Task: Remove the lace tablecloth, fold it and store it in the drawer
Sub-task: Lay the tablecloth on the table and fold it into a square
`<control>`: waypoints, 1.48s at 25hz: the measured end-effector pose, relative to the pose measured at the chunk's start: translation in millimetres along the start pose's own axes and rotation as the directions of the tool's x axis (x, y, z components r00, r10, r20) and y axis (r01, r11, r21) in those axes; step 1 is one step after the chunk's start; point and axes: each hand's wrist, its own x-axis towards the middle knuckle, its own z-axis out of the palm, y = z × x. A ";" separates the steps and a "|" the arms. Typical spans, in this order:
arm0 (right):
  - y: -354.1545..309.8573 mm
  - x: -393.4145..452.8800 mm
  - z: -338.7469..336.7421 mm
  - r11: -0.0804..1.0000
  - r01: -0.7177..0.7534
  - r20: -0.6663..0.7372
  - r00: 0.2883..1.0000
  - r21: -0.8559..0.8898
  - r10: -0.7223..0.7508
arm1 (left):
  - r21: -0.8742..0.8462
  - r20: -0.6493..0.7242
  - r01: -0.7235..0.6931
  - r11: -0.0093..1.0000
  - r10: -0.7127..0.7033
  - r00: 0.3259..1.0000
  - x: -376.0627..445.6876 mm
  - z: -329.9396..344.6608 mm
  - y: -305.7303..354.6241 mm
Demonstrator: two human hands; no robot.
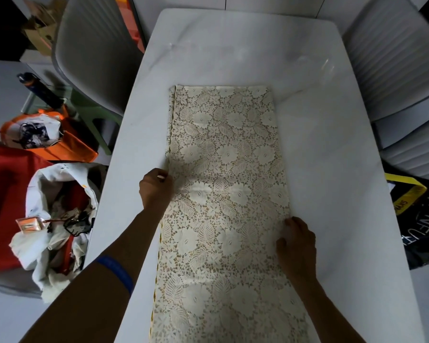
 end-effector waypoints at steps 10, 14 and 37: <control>21.4 -31.7 -21.5 0.996 0.029 0.164 0.986 0.082 -0.043 | 0.112 0.012 -0.037 0.993 0.036 0.999 -103.1 -43.4 -60.0; 51.7 -93.8 -31.4 0.908 -0.339 0.201 0.934 0.245 0.295 | 0.285 0.131 0.203 0.937 -0.248 0.960 -178.9 -63.2 -106.3; 89.7 -61.5 -48.8 0.348 0.841 0.456 0.523 -0.416 -0.720 | 0.506 0.670 -0.859 0.079 0.591 0.449 -173.4 -107.8 -149.7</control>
